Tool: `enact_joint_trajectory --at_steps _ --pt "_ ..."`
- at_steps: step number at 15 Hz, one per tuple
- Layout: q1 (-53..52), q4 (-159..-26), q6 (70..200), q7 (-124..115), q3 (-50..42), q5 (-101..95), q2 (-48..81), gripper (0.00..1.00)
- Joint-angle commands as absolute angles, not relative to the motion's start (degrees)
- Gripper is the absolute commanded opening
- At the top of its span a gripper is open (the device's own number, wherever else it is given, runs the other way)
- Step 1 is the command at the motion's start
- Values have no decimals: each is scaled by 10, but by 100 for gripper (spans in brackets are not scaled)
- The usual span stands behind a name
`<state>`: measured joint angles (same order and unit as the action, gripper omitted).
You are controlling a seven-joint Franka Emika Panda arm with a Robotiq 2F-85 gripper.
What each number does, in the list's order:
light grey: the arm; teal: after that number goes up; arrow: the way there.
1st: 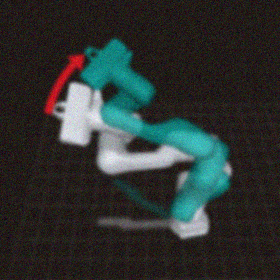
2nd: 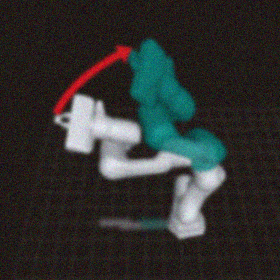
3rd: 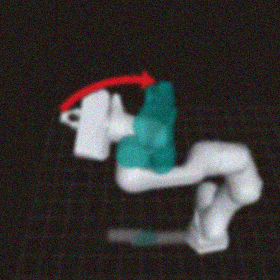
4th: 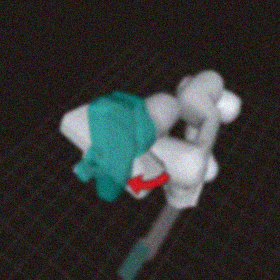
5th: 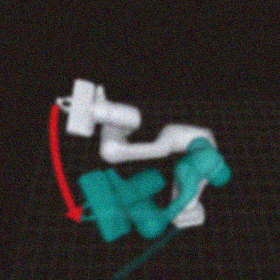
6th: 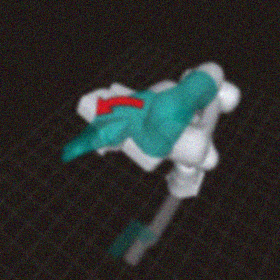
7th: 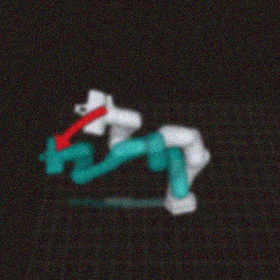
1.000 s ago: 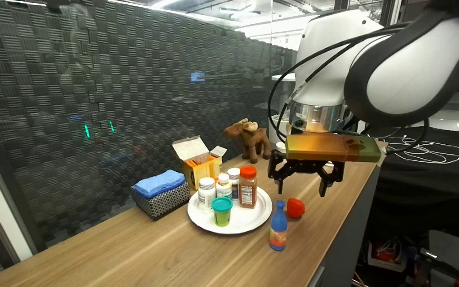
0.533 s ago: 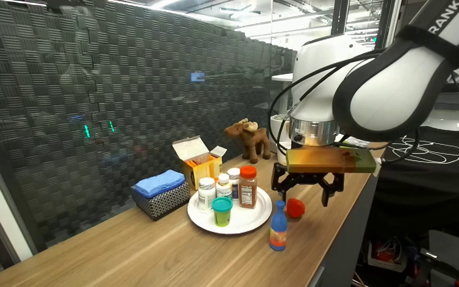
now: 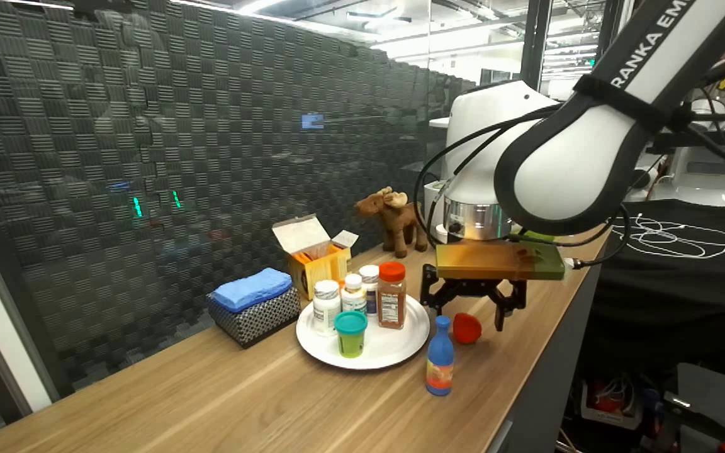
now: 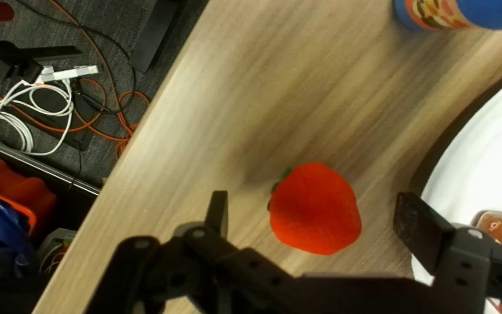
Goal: Pick up all the objects surrounding the white plate and arrange them on the plate
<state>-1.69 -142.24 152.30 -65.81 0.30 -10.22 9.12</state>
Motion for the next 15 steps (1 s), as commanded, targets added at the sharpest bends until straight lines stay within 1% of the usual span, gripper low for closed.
enact_joint_trajectory --at_steps 1,2,6,8,11,15 --pt "-26 -1398 1528 -641 -7 -74 110 71" --pt "-26 -1398 1527 -637 -7 -69 109 70" --pt "-34 -1429 1530 -654 -19 -89 77 37" --pt "-40 -1450 1532 -679 -32 -116 53 24" --pt "-47 -1470 1530 -752 -49 -184 19 24" --pt "-36 -1456 1536 -855 -31 -231 6 24"
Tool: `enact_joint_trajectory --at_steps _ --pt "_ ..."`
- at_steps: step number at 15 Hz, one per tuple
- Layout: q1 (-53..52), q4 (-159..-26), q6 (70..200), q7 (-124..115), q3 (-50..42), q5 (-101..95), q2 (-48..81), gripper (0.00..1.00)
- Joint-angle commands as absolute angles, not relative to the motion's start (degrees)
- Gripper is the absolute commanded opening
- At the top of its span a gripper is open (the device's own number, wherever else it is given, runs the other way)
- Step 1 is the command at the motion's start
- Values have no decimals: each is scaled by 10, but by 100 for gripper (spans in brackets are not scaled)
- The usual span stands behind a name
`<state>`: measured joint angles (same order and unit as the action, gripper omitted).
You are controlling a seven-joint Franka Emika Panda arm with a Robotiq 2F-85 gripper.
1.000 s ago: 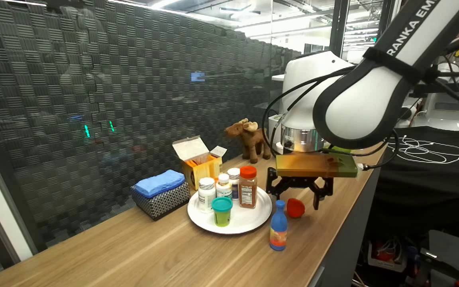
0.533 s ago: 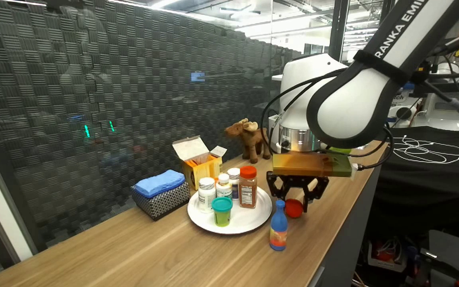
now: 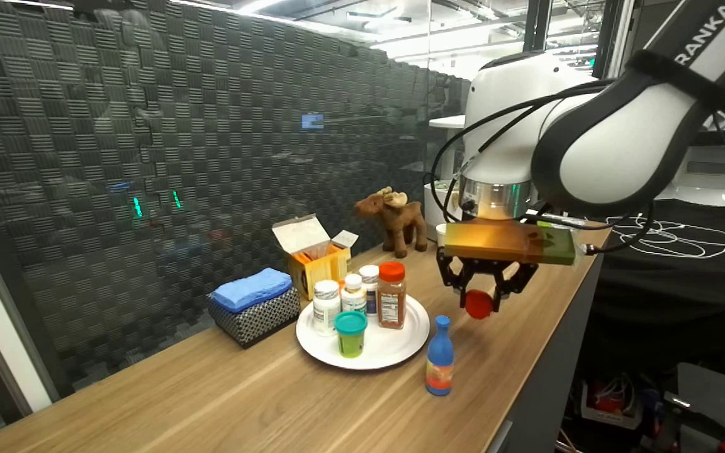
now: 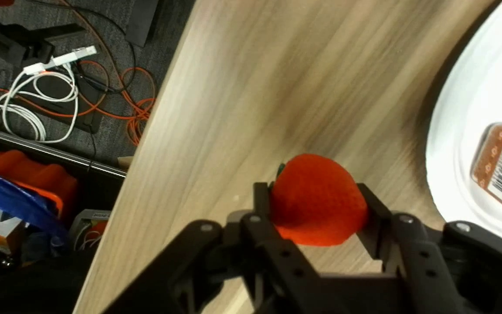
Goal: Pick up all the objects surrounding the white plate and arrange them on the plate
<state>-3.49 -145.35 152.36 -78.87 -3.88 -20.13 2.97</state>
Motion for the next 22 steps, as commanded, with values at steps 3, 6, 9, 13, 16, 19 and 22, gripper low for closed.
enact_joint_trajectory --at_steps 3,6,9,13,16,19,22 --pt "-37 -1434 1543 -888 -13 -230 25 24" --pt "-45 -1414 1550 -908 -1 -224 52 24" --pt "-57 -1399 1560 -916 4 -223 72 24" --pt "-76 -1379 1572 -928 -2 -224 87 24" --pt "-85 -1373 1584 -927 -2 -221 92 24" --pt "-89 -1374 1592 -909 3 -206 98 24" --pt "-94 -1372 1600 -904 4 -192 110 24"
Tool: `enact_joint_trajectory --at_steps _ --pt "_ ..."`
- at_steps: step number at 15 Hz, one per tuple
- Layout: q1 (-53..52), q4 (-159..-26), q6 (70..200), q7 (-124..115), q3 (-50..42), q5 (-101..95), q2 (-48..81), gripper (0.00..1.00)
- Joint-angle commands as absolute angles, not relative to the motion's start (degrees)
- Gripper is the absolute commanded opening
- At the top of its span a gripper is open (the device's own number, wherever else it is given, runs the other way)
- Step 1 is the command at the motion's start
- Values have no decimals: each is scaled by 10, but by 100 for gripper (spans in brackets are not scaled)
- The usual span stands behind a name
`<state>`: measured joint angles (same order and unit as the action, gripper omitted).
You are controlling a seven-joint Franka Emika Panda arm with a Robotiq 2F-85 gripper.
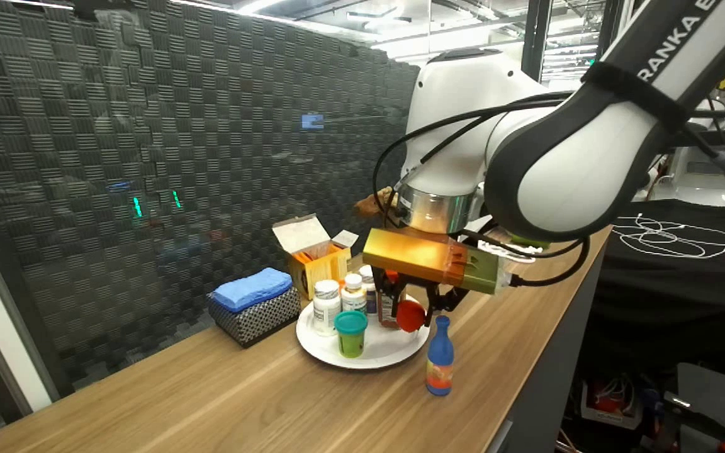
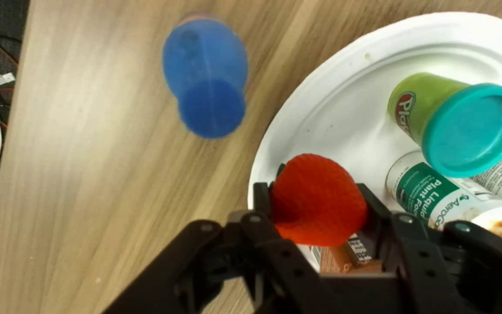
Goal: Pick up all the objects surrounding the white plate and arrange them on the plate
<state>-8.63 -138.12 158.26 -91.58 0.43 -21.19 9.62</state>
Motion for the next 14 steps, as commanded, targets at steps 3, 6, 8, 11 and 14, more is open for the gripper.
enact_joint_trajectory --at_steps 3,6,8,11,14 --pt "-99 -1368 1615 -900 2 -174 125 24" --pt "-111 -1360 1638 -911 -12 -184 139 24" --pt "-102 -1353 1649 -920 -6 -193 147 24" --pt "-102 -1346 1659 -919 -8 -193 153 24" --pt "-101 -1348 1666 -916 -9 -194 151 80"
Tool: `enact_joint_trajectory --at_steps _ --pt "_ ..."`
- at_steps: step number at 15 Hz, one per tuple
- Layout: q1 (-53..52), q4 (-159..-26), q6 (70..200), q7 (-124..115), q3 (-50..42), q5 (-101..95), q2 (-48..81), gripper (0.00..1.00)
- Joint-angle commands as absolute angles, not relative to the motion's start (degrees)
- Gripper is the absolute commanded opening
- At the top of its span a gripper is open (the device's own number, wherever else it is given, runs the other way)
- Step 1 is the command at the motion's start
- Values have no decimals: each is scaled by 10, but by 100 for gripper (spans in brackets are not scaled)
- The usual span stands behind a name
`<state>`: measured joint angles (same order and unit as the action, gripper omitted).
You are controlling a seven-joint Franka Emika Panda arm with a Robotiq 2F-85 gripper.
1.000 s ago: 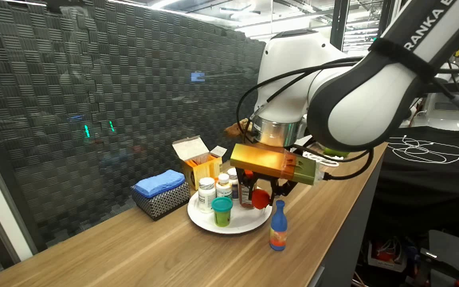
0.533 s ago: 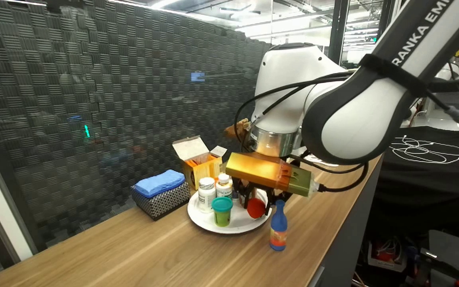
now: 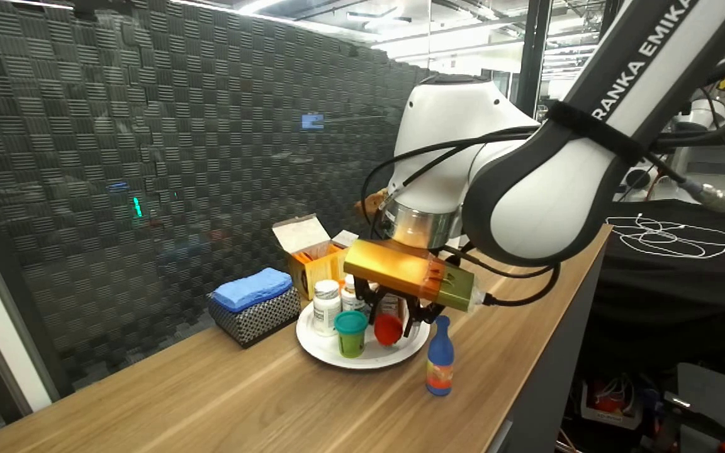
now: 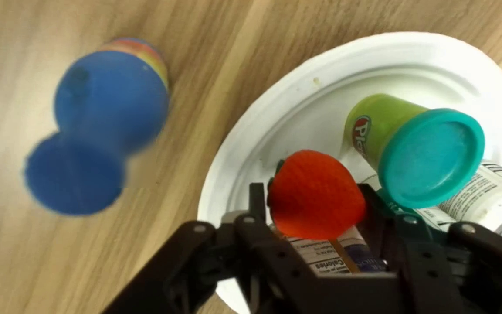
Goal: Pick up all the objects surrounding the white plate and arrange them on the plate
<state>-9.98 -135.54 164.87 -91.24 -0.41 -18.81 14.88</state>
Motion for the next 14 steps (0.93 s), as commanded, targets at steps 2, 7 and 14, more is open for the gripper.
enact_joint_trajectory --at_steps 2,7,14 --pt "-103 -1352 1673 -922 -15 -200 145 95" --pt "-105 -1363 1689 -928 -28 -204 130 100" --pt "-113 -1385 1687 -953 -52 -237 73 100"
